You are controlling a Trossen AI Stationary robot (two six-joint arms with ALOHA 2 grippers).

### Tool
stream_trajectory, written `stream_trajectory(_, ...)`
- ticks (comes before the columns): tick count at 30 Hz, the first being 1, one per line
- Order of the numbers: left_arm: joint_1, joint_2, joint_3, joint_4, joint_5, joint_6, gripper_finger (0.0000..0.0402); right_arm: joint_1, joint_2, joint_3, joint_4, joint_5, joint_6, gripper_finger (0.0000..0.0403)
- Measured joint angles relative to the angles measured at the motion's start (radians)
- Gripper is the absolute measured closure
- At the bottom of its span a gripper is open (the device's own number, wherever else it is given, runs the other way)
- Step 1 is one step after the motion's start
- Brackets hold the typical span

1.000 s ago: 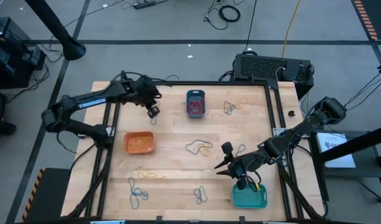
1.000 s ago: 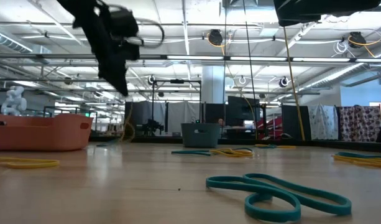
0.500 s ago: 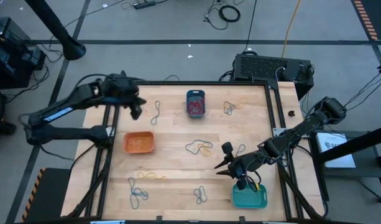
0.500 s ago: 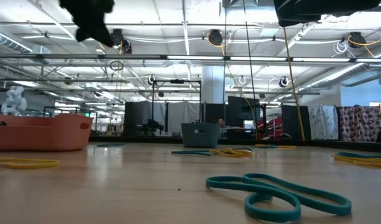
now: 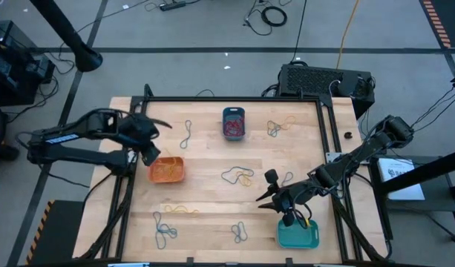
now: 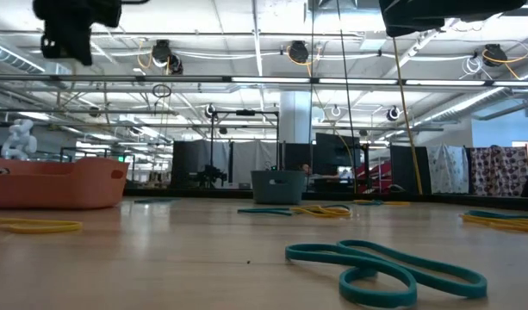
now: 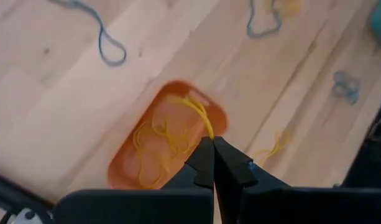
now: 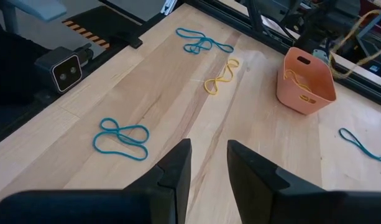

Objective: Sort rubber bands into baskets
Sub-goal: Put the top left yellow rubber band into the orange bin

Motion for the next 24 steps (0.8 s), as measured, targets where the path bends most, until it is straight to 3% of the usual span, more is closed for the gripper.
stream_trajectory(13, -0.071, 0.082, -0.234, 0.055, -0.024, -0.053, 0.0395, 0.0, 0.0, 0.0, 0.0, 0.0, 0.002, 0.0306)
stream_trajectory(24, -0.071, 0.175, -0.256, 0.089, -0.035, 0.001, 0.0339, 0.0, 0.0, 0.0, 0.0, 0.0, 0.002, 0.0306)
